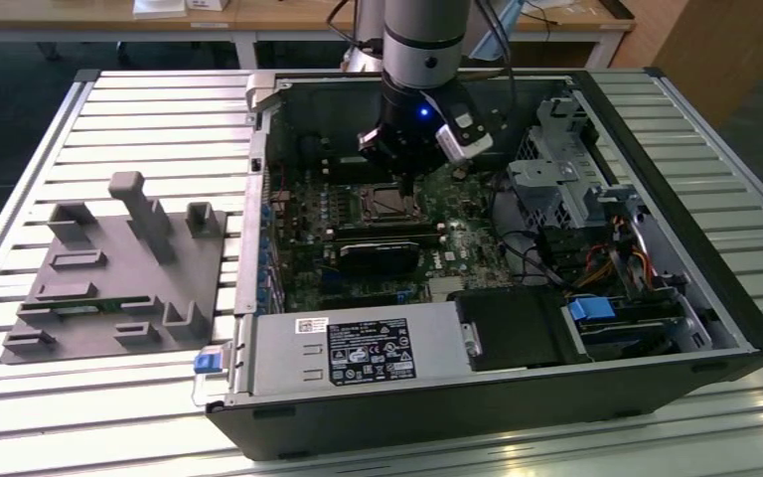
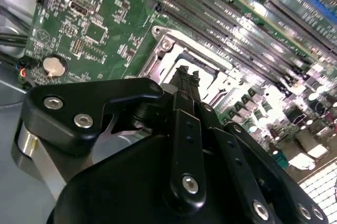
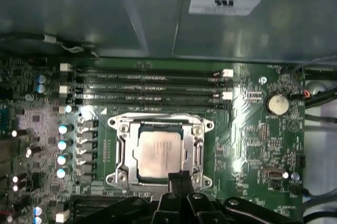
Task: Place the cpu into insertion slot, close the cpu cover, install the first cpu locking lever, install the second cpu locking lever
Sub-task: 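Install the second cpu locking lever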
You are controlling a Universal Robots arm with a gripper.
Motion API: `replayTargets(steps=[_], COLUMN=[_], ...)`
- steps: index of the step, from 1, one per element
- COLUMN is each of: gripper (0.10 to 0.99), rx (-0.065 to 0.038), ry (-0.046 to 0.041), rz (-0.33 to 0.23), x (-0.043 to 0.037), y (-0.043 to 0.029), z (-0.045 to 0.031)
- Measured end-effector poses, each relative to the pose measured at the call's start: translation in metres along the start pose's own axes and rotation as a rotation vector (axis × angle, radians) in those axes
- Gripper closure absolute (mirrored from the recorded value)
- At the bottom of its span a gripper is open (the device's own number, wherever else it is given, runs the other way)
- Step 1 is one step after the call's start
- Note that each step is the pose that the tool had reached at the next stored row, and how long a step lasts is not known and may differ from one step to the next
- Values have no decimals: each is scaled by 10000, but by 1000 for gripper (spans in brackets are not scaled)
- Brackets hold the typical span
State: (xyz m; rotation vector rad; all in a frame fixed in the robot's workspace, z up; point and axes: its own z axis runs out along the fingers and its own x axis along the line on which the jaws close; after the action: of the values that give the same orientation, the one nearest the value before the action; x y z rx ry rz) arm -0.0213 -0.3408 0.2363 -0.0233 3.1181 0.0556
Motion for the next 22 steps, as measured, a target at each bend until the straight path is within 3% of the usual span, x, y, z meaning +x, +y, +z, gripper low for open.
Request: replayTargets(steps=[11, 22], gripper=[973, 973], rx=[-49, -51], ry=[1, 0], rz=[11, 10], x=[2, 4], y=[-145, -215], z=[6, 27])
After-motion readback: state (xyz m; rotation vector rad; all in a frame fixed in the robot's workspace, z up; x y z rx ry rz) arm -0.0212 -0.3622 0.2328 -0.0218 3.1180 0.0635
